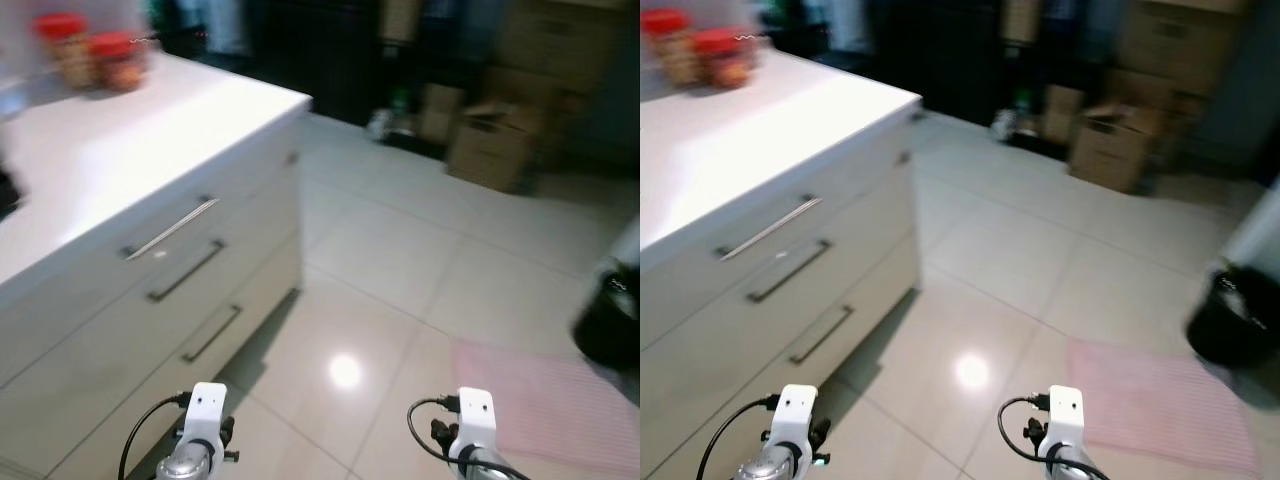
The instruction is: Kitchen organization
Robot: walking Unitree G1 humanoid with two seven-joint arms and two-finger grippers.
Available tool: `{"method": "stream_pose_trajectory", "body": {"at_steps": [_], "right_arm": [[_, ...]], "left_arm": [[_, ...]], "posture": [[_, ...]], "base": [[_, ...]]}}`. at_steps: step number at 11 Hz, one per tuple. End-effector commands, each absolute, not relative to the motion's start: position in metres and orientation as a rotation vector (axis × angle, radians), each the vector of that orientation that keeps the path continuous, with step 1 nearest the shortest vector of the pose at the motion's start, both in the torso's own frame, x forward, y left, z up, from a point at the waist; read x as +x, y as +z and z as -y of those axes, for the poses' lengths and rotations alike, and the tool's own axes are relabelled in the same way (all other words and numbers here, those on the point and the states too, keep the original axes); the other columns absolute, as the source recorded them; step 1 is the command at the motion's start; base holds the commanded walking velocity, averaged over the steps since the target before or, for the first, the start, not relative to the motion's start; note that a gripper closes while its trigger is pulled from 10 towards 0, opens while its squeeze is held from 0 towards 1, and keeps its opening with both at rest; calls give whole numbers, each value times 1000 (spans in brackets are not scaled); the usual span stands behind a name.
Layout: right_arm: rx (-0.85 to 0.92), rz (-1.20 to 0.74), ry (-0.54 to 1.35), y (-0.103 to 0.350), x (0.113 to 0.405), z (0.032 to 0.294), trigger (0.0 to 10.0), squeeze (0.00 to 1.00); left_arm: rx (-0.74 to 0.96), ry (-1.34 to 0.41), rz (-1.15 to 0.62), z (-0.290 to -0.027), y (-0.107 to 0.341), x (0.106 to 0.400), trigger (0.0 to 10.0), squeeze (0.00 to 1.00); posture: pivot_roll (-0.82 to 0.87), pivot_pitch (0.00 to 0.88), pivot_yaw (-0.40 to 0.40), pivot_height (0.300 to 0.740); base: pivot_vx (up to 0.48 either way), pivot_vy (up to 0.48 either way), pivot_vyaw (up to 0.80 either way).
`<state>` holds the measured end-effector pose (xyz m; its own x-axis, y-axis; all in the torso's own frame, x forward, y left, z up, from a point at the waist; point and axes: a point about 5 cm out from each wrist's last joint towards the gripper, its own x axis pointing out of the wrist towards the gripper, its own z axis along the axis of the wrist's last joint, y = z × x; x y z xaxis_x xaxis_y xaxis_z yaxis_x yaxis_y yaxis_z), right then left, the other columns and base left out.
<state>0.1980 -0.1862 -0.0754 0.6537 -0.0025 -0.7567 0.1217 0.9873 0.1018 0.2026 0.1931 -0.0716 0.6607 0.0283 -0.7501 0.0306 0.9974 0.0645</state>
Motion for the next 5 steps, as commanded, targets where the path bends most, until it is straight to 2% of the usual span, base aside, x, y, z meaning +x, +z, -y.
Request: {"method": "stream_pose_trajectory", "body": {"at_steps": [1,5], "right_arm": [[141,-858,-57,-75,199,185,10000,0],[141,-860,-51,-76,198,183,10000,0]], "left_arm": [[70,6,-846,-195,-71,202,10000,0],[79,1,-847,-195,-71,202,10000,0]], "posture": [[118,0,15,740],[116,0,20,740]], "base": [[0,0,800],[0,0,800]]}}
